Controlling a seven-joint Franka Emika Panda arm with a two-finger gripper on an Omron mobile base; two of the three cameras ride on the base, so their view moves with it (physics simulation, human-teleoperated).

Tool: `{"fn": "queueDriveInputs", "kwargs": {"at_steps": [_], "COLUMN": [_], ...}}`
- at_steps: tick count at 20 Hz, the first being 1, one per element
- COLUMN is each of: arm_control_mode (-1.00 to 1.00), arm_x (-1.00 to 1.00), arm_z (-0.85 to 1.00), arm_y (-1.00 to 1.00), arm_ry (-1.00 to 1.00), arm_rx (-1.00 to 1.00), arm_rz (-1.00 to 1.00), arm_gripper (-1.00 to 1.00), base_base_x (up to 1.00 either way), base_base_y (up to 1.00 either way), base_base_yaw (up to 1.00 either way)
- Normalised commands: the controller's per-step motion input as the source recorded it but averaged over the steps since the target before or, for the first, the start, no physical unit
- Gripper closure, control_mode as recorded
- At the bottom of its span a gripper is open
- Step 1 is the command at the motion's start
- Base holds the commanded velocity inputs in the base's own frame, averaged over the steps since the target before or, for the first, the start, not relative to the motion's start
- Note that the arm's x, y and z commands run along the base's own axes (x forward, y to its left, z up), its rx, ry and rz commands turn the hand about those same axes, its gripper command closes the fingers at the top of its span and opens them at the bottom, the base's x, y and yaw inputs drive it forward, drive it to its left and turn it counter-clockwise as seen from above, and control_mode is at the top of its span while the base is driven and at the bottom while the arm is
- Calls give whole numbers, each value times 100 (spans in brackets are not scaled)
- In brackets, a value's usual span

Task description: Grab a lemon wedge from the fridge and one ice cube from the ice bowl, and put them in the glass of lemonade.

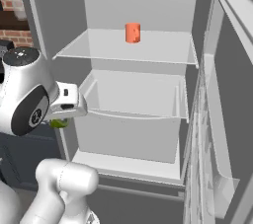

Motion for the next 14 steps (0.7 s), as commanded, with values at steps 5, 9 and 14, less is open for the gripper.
{"fn": "queueDriveInputs", "kwargs": {"at_steps": [5, 9, 14], "arm_control_mode": [100, 100, 100], "arm_x": [-1, 0, 0], "arm_z": [0, 0, 0], "arm_y": [2, 0, 0], "arm_ry": [0, 0, 0], "arm_rx": [0, 0, 0], "arm_rz": [0, 0, 0], "arm_gripper": [100, 100, 100], "base_base_x": [0, -3, -5], "base_base_y": [5, 85, 100], "base_base_yaw": [0, -1, -5]}}
